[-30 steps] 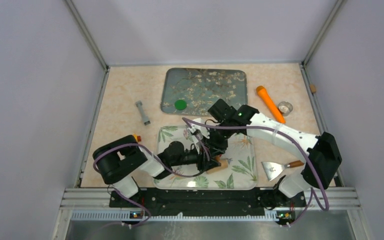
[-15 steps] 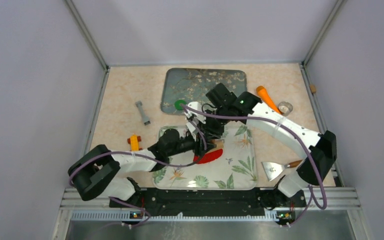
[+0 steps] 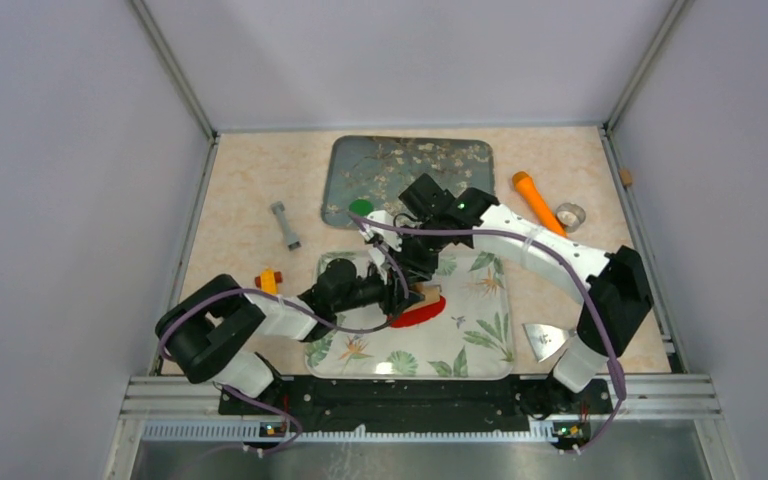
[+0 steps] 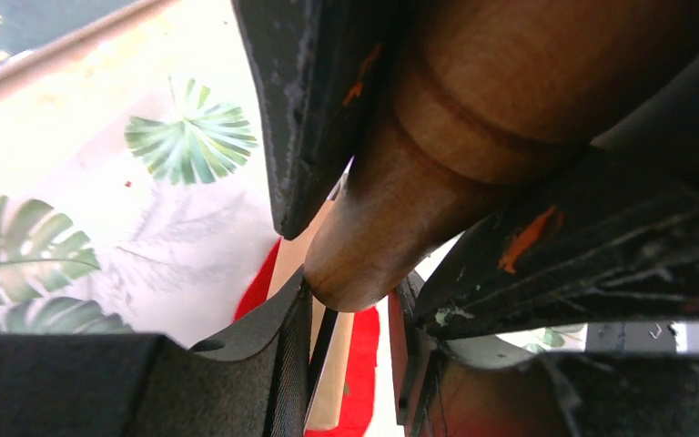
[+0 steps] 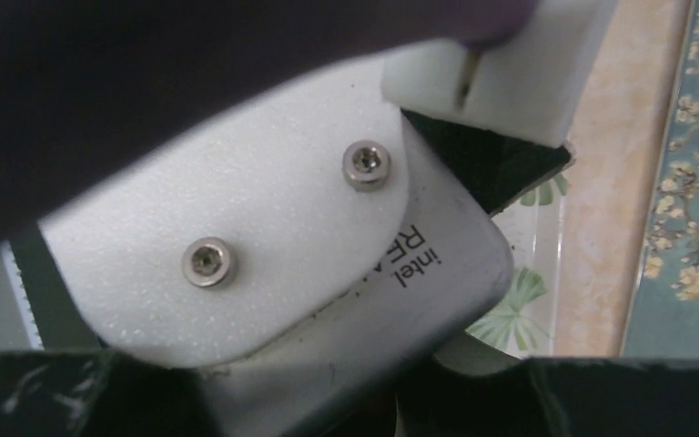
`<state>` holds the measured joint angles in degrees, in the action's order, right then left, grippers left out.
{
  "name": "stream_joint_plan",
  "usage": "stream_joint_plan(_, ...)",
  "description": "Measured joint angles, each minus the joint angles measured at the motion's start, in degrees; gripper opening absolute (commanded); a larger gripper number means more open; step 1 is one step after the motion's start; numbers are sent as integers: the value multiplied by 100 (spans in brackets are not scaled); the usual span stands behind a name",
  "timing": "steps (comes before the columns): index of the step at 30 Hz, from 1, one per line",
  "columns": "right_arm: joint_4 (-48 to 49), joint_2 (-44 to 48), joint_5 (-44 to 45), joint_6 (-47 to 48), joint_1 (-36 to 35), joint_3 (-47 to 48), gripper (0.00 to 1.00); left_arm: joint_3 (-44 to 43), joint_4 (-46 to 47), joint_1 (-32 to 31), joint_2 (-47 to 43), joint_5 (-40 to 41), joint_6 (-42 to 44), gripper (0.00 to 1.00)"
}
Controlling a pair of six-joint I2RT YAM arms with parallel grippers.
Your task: Roll out the dumpling wrappers from the dough
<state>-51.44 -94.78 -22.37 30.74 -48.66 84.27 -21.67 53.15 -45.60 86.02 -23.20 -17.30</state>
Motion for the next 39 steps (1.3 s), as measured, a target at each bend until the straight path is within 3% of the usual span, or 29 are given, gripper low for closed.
stream_joint_plan(11,236,341,-262,-474,-144,-560,0,341,127,-352,-140,-125,-269,0)
stream_joint_plan(22,-144,409,-616,-415,-146,-769,0,372,-118,-765,-122,-210,-479,0)
stream_joint_plan(31,-363,374,-483,-122,-20,-341,0,7,-1067,-389,-507,-201,297,0)
stream_joint_plan(39,-85,179,-334,-122,175,136,0,-382,-1432,116,-570,-341,452,0)
